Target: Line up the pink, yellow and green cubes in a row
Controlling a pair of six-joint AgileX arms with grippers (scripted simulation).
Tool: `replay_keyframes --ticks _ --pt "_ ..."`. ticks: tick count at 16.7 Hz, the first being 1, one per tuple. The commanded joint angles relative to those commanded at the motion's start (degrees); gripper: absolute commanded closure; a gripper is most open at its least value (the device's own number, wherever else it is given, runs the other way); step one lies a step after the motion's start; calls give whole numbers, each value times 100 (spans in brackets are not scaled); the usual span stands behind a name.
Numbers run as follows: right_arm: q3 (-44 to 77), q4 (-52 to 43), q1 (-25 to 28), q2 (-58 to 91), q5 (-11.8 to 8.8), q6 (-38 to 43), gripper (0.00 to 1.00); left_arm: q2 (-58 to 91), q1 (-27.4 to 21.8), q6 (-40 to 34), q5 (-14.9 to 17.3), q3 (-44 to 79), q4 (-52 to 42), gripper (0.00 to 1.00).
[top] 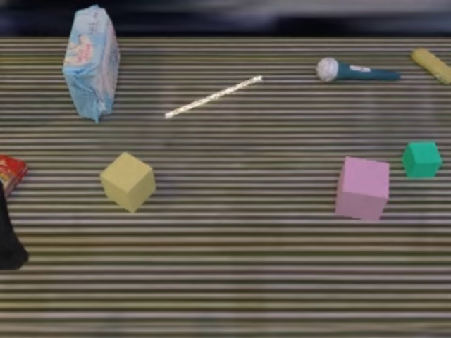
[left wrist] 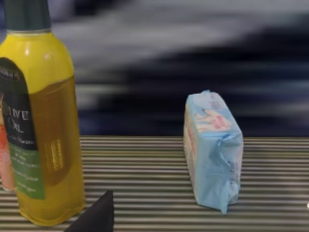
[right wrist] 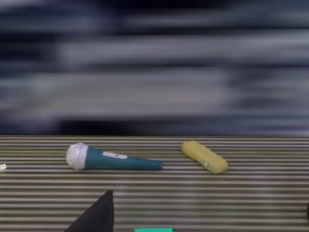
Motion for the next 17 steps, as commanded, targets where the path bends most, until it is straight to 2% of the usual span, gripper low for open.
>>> replay_keyframes --ticks 4,8,12,17 --pt "173 -113 17 171 -10 5 0 0 0 0 0 0 0 0" --pt "1234 -758 70 1237 -24 29 0 0 0 0 0 0 0 0" --pt "3002 -1823 118 3260 -9 60 0 0 0 0 0 0 0 0" --pt "5532 -3489 197 6675 15 92 0 0 0 0 0 0 0 0"
